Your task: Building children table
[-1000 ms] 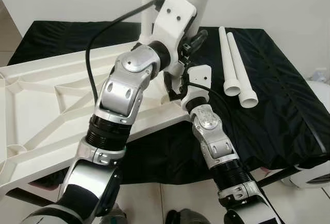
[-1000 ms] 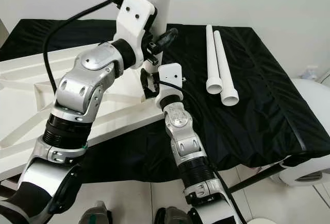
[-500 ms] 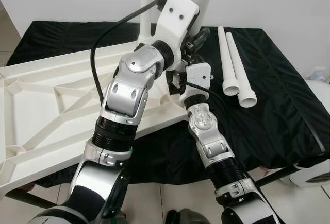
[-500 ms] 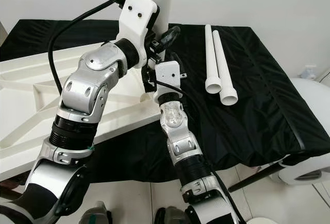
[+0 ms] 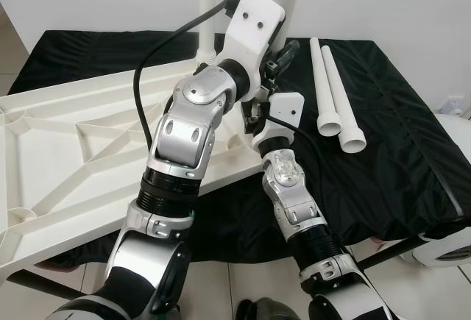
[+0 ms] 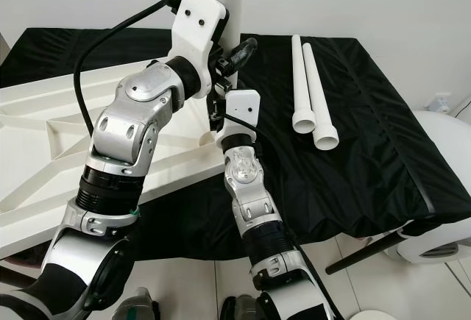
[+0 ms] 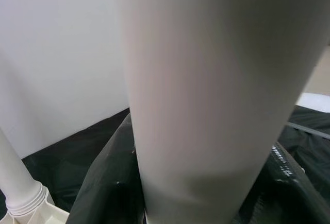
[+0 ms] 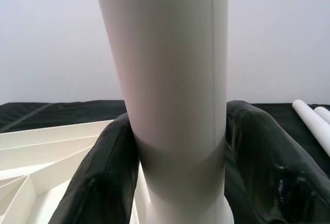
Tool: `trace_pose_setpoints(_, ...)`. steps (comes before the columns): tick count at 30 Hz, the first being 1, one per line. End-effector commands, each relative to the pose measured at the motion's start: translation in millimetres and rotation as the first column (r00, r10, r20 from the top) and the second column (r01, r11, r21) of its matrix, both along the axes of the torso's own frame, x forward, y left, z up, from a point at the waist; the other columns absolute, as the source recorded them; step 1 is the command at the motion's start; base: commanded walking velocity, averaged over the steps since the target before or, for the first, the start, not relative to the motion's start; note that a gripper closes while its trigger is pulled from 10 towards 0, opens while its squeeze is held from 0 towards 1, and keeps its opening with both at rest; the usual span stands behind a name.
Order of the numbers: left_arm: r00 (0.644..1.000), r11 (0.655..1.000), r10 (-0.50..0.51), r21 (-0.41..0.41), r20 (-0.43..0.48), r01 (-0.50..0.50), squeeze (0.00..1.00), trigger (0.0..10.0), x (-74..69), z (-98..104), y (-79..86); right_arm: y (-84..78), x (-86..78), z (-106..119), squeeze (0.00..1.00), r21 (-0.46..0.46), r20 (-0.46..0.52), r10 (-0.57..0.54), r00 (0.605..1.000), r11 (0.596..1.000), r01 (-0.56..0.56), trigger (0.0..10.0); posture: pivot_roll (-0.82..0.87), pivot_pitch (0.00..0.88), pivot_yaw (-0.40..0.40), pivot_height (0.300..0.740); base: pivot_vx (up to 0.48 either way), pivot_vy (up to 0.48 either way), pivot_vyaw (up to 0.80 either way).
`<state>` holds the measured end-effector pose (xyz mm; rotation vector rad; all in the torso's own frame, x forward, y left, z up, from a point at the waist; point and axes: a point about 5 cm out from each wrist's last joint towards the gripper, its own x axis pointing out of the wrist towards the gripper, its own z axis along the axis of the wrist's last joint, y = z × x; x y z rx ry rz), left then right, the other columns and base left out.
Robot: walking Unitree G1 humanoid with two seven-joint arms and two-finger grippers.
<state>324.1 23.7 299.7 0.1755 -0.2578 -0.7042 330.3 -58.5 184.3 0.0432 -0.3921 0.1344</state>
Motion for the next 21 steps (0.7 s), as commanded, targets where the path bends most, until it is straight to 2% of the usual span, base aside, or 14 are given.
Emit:
trace_pose_setpoints(1, 0.953, 0.951, 0.298, -0.098, 0.05, -0.292, 0.0, 10.0, 6.7, 14.0, 18.4, -12.3, 3.5, -13.9, 0.0, 0.047, -0.077, -0.052, 0.996, 0.997, 0.056, 10.0, 0.07, 0.0, -0.077, 0.74, 0.0, 0.0, 0.0)
trace_pose_setpoints(9, 0.953, 0.951, 0.299, -0.096, 0.054, -0.293, 0.0, 10.0, 6.6, 14.5, 18.7, -13.9, 7.1, -16.5, 0.0, 0.101, -0.102, -0.054, 0.993, 0.993, 0.065, 10.0, 0.08, 0.0, -0.079, 0.74, 0.0, 0.0, 0.0)
trace_pose_setpoints(21, 0.954, 0.953, 0.294, -0.092, 0.052, -0.289, 0.0, 10.0, 5.4, 13.8, 17.3, -18.2, 11.6, -15.6, 0.0, 0.127, -0.095, -0.065, 0.993, 0.989, 0.076, 10.0, 0.08, 0.0, -0.078, 0.74, 0.0, 0.0, 0.0)
